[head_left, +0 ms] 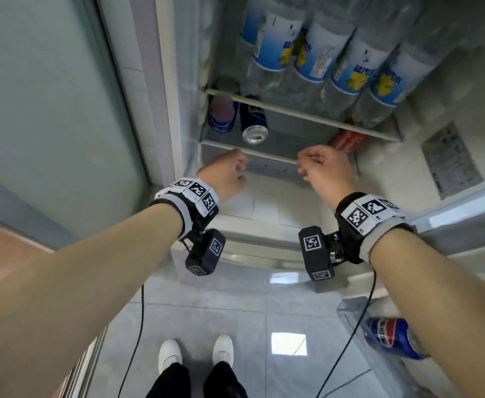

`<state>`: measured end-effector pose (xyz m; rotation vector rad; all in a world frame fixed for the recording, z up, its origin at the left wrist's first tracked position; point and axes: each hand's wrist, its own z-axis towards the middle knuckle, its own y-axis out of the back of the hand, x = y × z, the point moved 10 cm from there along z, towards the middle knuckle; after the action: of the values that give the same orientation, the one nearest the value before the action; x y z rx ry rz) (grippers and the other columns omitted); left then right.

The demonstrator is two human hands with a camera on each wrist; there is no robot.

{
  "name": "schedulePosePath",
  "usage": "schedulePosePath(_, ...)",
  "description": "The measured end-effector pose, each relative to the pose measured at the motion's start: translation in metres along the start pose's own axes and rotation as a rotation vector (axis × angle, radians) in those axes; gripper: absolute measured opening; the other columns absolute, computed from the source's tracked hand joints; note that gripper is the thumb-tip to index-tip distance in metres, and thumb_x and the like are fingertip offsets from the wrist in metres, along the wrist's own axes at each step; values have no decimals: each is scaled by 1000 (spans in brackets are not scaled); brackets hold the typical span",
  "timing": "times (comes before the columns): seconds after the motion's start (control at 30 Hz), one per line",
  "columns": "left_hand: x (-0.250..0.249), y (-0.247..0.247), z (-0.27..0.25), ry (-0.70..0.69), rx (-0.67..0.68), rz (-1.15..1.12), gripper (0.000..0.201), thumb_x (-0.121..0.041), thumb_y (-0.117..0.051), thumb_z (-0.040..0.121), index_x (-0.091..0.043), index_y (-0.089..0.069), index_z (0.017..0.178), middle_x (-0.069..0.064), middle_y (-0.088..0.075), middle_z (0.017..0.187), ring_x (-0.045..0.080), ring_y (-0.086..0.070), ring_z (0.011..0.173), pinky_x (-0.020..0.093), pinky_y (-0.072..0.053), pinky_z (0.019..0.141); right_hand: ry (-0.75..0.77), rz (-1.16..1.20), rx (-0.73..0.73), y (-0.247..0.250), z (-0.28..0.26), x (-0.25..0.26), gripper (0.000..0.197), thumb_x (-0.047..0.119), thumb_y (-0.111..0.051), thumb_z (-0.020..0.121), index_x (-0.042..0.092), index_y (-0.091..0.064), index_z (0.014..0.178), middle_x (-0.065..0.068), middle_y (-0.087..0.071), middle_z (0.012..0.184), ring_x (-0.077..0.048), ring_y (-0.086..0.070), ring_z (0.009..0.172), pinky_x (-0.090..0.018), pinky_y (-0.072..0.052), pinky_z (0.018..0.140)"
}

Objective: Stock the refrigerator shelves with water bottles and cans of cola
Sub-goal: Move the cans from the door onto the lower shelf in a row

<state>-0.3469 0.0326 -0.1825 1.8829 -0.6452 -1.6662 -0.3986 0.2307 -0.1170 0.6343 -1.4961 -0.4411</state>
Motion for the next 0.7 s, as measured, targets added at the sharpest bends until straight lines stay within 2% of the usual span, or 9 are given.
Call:
schedulePosePath(0.13, 10, -8, 4, 11, -33, 133, 36, -17, -57, 90, -16, -53, 126, 0, -58, 127, 19, -56, 117, 31, -44, 97, -28, -16, 44, -21, 27, -7, 14, 27, -58, 81, 21, -69, 77, -8, -74, 90, -29, -70, 93, -51, -56, 90)
schedulePosePath(0.17, 12, -10, 5, 6, -46, 162, 37, -17, -57, 90, -14, -52, 126, 2, -55, 129, 21, -54, 118, 33, -43, 97, -21, -31, 62, -29, 35, -7, 18, 27, -57, 79, 15, -70, 82, -12, -73, 94, -31, -69, 94, -46, -56, 89)
schedulePosePath(0.23, 15, -12, 9, -9, -75, 214, 41, -15, -57, 87, -10, -49, 128, 5, -48, 134, 25, -47, 124, 38, -43, 100, 38, -105, 103, -46, 47, 2, 23, 20, -56, 85, 4, -69, 94, -17, -70, 98, -29, -63, 86, -26, -49, 73)
schedulePosePath(0.27, 18, -14, 12, -7, -85, 242, 47, -14, -57, 86, -9, -46, 132, 6, -43, 140, 26, -43, 129, 39, -40, 105, 70, -127, 108, -52, 53, 6, 24, 16, -53, 88, -2, -67, 96, -20, -67, 95, -26, -58, 80, -25, -40, 62)
schedulePosePath(0.33, 23, -19, 18, 7, -88, 315, 63, -12, -56, 87, -9, -34, 146, 5, -28, 154, 25, -29, 142, 39, -28, 115, 102, -124, 107, -64, 69, 9, 31, 17, -51, 87, -12, -62, 92, -30, -62, 90, -28, -54, 73, -29, -38, 58)
schedulePosePath(0.4, 28, -24, 24, 14, -94, 370, 74, -12, -56, 87, -10, -22, 153, 4, -16, 160, 25, -15, 148, 37, -17, 119, 94, -135, 98, -75, 86, 7, 28, 26, -55, 91, -2, -62, 89, -21, -57, 86, -28, -52, 75, -27, -40, 69)
schedulePosePath(0.47, 30, -31, 30, -10, -117, 440, 78, -12, -57, 85, -11, -20, 154, 4, -16, 160, 26, -14, 149, 37, -12, 121, 63, -129, 73, -82, 103, 1, 31, 40, -57, 91, 11, -62, 100, -6, -55, 93, -20, -51, 83, -23, -34, 76)
schedulePosePath(0.6, 30, -36, 36, -74, -219, 560, 75, -16, -58, 84, -10, -27, 151, 6, -28, 153, 26, -23, 144, 40, -12, 122, 53, -71, 44, -98, 123, 1, 52, 46, -58, 93, 11, -52, 130, -9, -62, 124, -24, -59, 111, -23, -36, 84)
schedulePosePath(0.7, 35, -34, 38, -82, -263, 593, 76, -20, -58, 85, -10, -24, 153, 6, -27, 153, 26, -22, 145, 41, -10, 123, 89, -100, 40, -111, 129, 10, 56, 49, -60, 92, 9, -48, 130, -11, -61, 130, -28, -60, 116, -24, -38, 81)
